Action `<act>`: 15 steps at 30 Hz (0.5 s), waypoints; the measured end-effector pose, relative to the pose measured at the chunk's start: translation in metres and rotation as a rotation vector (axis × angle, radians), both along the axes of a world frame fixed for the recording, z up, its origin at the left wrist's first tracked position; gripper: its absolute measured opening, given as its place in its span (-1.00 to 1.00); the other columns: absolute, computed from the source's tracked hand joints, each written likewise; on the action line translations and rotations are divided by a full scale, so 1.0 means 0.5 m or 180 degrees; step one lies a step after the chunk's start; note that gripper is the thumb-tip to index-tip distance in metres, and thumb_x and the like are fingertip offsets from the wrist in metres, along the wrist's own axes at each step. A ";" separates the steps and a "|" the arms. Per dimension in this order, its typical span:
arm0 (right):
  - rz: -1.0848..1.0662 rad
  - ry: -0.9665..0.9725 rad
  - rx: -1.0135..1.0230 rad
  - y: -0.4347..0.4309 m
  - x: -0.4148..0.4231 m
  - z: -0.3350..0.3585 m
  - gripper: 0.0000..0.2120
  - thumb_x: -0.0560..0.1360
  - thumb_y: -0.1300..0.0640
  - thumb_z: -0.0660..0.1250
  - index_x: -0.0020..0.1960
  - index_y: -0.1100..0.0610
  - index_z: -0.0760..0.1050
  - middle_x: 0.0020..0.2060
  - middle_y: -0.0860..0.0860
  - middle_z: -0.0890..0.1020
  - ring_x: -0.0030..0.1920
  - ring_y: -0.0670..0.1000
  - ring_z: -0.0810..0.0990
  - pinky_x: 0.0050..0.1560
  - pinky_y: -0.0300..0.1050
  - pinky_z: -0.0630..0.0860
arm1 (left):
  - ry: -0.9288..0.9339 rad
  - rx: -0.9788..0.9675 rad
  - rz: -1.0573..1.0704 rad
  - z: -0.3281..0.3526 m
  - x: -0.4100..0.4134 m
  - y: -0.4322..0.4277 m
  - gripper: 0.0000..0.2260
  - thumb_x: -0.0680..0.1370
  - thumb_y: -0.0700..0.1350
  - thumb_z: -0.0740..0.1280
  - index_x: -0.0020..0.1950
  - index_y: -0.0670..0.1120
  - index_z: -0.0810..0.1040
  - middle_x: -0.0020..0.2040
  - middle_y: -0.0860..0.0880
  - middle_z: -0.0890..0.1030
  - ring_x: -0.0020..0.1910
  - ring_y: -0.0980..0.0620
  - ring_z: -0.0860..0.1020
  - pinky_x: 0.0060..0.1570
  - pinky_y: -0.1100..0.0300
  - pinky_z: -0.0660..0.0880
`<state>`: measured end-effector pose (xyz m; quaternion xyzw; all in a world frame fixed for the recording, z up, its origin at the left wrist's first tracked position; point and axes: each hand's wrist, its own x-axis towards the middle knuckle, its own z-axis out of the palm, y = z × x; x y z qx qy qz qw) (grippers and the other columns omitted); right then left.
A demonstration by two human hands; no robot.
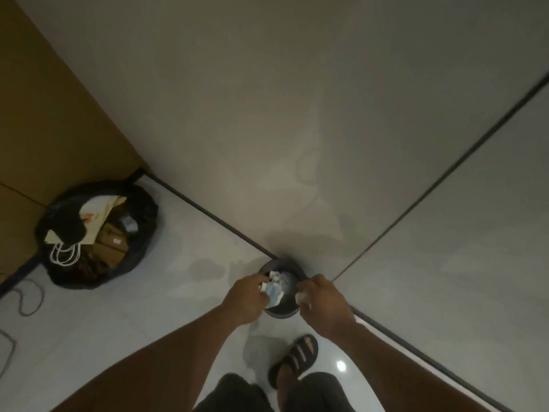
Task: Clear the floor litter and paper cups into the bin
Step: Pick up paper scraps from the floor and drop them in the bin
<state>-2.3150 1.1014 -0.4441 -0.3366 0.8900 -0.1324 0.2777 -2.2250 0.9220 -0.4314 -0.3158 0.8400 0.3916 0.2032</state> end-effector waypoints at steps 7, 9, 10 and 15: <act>-0.0463 -0.0509 0.0247 -0.067 -0.079 -0.237 -0.66 0.56 -0.01 0.26 0.31 0.02 0.41 0.27 0.00 0.45 0.26 0.00 0.43 0.30 -0.14 0.43 | -0.0456 0.0058 -0.0358 -0.239 -0.126 -0.104 -0.66 0.54 -0.10 0.30 0.32 -0.03 0.44 0.24 -0.07 0.55 0.16 -0.02 0.51 0.05 0.27 0.36; -0.0698 -0.0609 0.0301 -0.090 -0.092 -0.319 -0.66 0.56 -0.02 0.27 0.31 0.00 0.40 0.25 0.00 0.45 0.21 0.00 0.46 0.27 -0.13 0.46 | -0.0560 0.0070 -0.0520 -0.332 -0.157 -0.125 -0.65 0.55 -0.08 0.29 0.33 -0.04 0.43 0.23 -0.07 0.55 0.13 0.00 0.51 0.04 0.26 0.35; -0.0834 -0.0662 0.0299 -0.104 -0.097 -0.362 -0.66 0.55 -0.01 0.27 0.30 0.00 0.40 0.24 0.01 0.45 0.18 0.01 0.47 0.24 -0.13 0.48 | -0.0593 0.0061 -0.0627 -0.378 -0.173 -0.134 -0.64 0.55 -0.08 0.29 0.34 -0.04 0.43 0.23 -0.08 0.55 0.13 -0.01 0.51 0.04 0.26 0.35; -0.1272 -0.0748 0.0204 -0.174 -0.111 -0.572 -0.63 0.55 0.00 0.28 0.34 0.00 0.38 0.25 0.02 0.45 0.20 0.03 0.48 0.25 -0.10 0.48 | -0.0609 0.0044 -0.0948 -0.584 -0.243 -0.172 -0.64 0.54 -0.11 0.30 0.34 -0.07 0.43 0.21 -0.11 0.56 0.15 -0.07 0.52 0.00 0.23 0.36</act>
